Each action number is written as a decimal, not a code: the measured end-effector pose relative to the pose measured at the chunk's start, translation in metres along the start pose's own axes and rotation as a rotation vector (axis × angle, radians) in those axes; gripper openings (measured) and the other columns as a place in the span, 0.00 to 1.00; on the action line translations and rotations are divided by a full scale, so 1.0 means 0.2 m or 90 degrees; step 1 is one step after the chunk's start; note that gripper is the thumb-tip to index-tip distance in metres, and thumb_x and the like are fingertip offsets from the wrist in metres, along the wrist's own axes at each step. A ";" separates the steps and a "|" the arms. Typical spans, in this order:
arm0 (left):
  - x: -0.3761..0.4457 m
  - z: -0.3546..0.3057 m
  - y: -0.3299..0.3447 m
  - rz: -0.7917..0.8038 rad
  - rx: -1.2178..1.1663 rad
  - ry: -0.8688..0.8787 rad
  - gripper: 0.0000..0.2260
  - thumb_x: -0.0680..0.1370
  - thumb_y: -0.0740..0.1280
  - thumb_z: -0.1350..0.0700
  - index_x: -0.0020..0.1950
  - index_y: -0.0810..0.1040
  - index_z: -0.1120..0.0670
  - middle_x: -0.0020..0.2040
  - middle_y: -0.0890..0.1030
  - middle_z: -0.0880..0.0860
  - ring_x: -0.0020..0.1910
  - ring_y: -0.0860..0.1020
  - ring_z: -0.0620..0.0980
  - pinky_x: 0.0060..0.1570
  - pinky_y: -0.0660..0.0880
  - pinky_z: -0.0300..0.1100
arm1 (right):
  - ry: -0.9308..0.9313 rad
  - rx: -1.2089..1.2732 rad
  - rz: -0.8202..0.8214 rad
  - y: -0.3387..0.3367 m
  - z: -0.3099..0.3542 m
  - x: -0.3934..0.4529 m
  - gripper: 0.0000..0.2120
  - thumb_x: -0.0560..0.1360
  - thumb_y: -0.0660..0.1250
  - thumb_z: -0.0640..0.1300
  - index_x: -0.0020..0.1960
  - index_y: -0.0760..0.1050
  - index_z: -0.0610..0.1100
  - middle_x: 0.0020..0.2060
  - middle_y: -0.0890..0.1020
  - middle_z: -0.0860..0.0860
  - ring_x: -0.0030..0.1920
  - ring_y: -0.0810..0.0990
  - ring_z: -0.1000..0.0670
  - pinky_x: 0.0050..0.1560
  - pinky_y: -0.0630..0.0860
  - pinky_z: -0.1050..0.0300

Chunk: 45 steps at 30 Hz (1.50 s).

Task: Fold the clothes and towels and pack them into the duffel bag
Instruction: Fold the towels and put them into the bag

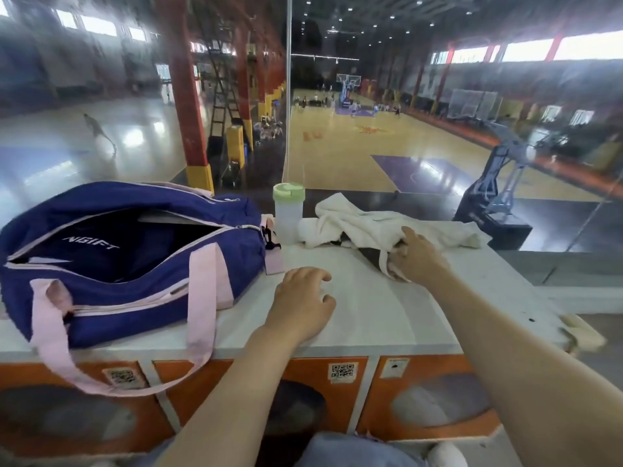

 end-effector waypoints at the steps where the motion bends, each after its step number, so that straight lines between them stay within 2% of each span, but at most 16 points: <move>1: 0.00 0.00 0.02 0.006 -0.007 -0.003 0.18 0.78 0.62 0.52 0.68 0.70 0.47 0.69 0.71 0.46 0.70 0.64 0.47 0.70 0.63 0.46 | 0.005 -0.011 0.011 0.00 0.00 0.01 0.25 0.78 0.63 0.48 0.74 0.64 0.44 0.66 0.74 0.42 0.64 0.74 0.39 0.61 0.71 0.45; 4: -0.01 -0.01 0.07 0.034 0.001 0.001 0.17 0.78 0.62 0.51 0.68 0.70 0.46 0.68 0.71 0.45 0.70 0.64 0.46 0.68 0.62 0.45 | 0.023 -0.004 -0.027 0.00 -0.02 0.05 0.11 0.79 0.61 0.47 0.59 0.74 0.46 0.52 0.78 0.45 0.50 0.76 0.44 0.50 0.72 0.49; 6: -0.02 -0.02 0.10 0.046 -0.004 0.013 0.17 0.78 0.61 0.52 0.68 0.70 0.46 0.68 0.71 0.45 0.70 0.63 0.46 0.68 0.61 0.44 | 0.036 0.040 -0.059 -0.04 -0.02 0.08 0.05 0.79 0.59 0.45 0.49 0.72 0.46 0.44 0.75 0.46 0.45 0.73 0.45 0.46 0.70 0.51; 11: -0.03 -0.09 0.06 0.025 -0.068 0.024 0.17 0.78 0.60 0.54 0.67 0.71 0.46 0.67 0.70 0.43 0.69 0.63 0.44 0.68 0.60 0.40 | 0.019 0.199 -0.144 -0.30 0.06 0.13 0.12 0.81 0.55 0.46 0.59 0.71 0.42 0.50 0.77 0.44 0.50 0.76 0.41 0.50 0.71 0.51; 15: -0.07 -0.13 0.00 0.016 -0.117 0.039 0.17 0.79 0.61 0.56 0.67 0.71 0.45 0.65 0.69 0.42 0.68 0.63 0.42 0.68 0.61 0.38 | 0.035 0.401 -0.242 -0.61 0.19 0.09 0.10 0.82 0.54 0.47 0.57 0.70 0.44 0.47 0.77 0.47 0.44 0.76 0.45 0.47 0.74 0.51; 20: -0.10 -0.19 -0.09 -0.005 -0.259 -0.004 0.17 0.80 0.62 0.57 0.67 0.70 0.45 0.64 0.70 0.40 0.66 0.67 0.41 0.61 0.62 0.35 | -0.037 0.658 -0.292 -0.94 0.35 -0.03 0.10 0.82 0.57 0.46 0.60 0.69 0.42 0.52 0.78 0.46 0.48 0.82 0.49 0.44 0.83 0.53; 23: -0.11 -0.25 -0.20 -0.031 -0.348 -0.016 0.17 0.80 0.63 0.57 0.68 0.69 0.46 0.64 0.72 0.41 0.66 0.68 0.41 0.66 0.65 0.38 | -0.145 0.708 -0.273 -1.09 0.46 -0.15 0.07 0.82 0.57 0.43 0.57 0.69 0.40 0.50 0.78 0.46 0.47 0.83 0.49 0.41 0.83 0.57; 26: -0.11 -0.34 -0.38 -0.087 -0.440 0.005 0.21 0.79 0.67 0.56 0.70 0.65 0.49 0.64 0.71 0.43 0.63 0.70 0.41 0.60 0.66 0.35 | -0.204 0.726 -0.258 -1.19 0.58 -0.27 0.07 0.81 0.58 0.43 0.54 0.70 0.40 0.52 0.79 0.41 0.47 0.85 0.45 0.40 0.82 0.55; 28: -0.12 -0.41 -0.50 -0.108 -0.454 0.038 0.25 0.78 0.69 0.55 0.72 0.62 0.49 0.64 0.70 0.43 0.60 0.71 0.39 0.57 0.66 0.33 | -0.220 0.722 -0.246 -1.25 0.65 -0.35 0.06 0.81 0.58 0.41 0.51 0.72 0.39 0.48 0.80 0.42 0.44 0.85 0.47 0.39 0.82 0.57; 31: -0.18 -0.51 -0.61 -0.078 -0.464 0.106 0.31 0.76 0.70 0.52 0.74 0.59 0.46 0.65 0.68 0.39 0.62 0.70 0.36 0.60 0.68 0.33 | -0.234 0.772 -0.128 -1.30 0.76 -0.48 0.07 0.80 0.59 0.37 0.43 0.72 0.41 0.41 0.80 0.45 0.40 0.83 0.49 0.41 0.81 0.58; 34: -0.26 -0.61 -0.64 -0.110 -0.513 0.118 0.30 0.74 0.71 0.49 0.71 0.58 0.44 0.62 0.69 0.35 0.58 0.70 0.28 0.53 0.69 0.26 | -0.218 0.856 -0.001 -1.26 0.82 -0.58 0.04 0.78 0.61 0.32 0.49 0.75 0.35 0.46 0.78 0.41 0.45 0.83 0.46 0.47 0.82 0.55; 37: -0.27 -0.61 -0.68 -0.275 -0.504 0.106 0.37 0.70 0.73 0.41 0.74 0.59 0.46 0.69 0.68 0.45 0.66 0.70 0.41 0.60 0.70 0.37 | -0.165 0.899 0.047 -1.19 0.83 -0.66 0.10 0.77 0.59 0.30 0.55 0.75 0.27 0.50 0.78 0.37 0.44 0.84 0.44 0.45 0.83 0.56; 39: -0.27 -0.58 -0.70 -0.329 -0.505 0.120 0.30 0.73 0.70 0.41 0.71 0.65 0.47 0.67 0.72 0.47 0.63 0.73 0.41 0.58 0.74 0.38 | -0.145 0.886 0.071 -1.14 0.82 -0.69 0.12 0.77 0.59 0.31 0.58 0.74 0.26 0.49 0.79 0.37 0.43 0.84 0.44 0.42 0.83 0.56; 42: -0.24 -0.53 -0.72 -0.316 -0.539 0.053 0.12 0.79 0.63 0.45 0.60 0.75 0.48 0.55 0.80 0.46 0.54 0.79 0.40 0.50 0.76 0.39 | -0.120 0.837 0.082 -1.04 0.79 -0.70 0.08 0.79 0.60 0.34 0.53 0.75 0.30 0.45 0.78 0.39 0.39 0.83 0.45 0.37 0.81 0.57; 44: -0.20 -0.48 -0.73 -0.303 -0.563 -0.020 0.05 0.81 0.62 0.50 0.50 0.77 0.45 0.48 0.81 0.45 0.47 0.80 0.42 0.45 0.78 0.41 | -0.125 0.749 0.029 -0.95 0.76 -0.67 0.08 0.79 0.61 0.37 0.46 0.76 0.35 0.41 0.81 0.40 0.35 0.83 0.46 0.38 0.81 0.55; 45: -0.17 -0.45 -0.72 -0.301 -0.541 -0.050 0.06 0.81 0.62 0.52 0.46 0.77 0.46 0.45 0.81 0.46 0.46 0.80 0.44 0.44 0.77 0.42 | -0.117 0.680 -0.012 -0.89 0.74 -0.64 0.09 0.79 0.61 0.39 0.43 0.75 0.37 0.37 0.82 0.41 0.33 0.83 0.47 0.39 0.81 0.53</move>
Point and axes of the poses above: each hand's wrist, its own x-axis towards the middle knuckle, its own y-axis out of the palm, z = x × y, the point moved 1 cm from there along x, towards the middle knuckle
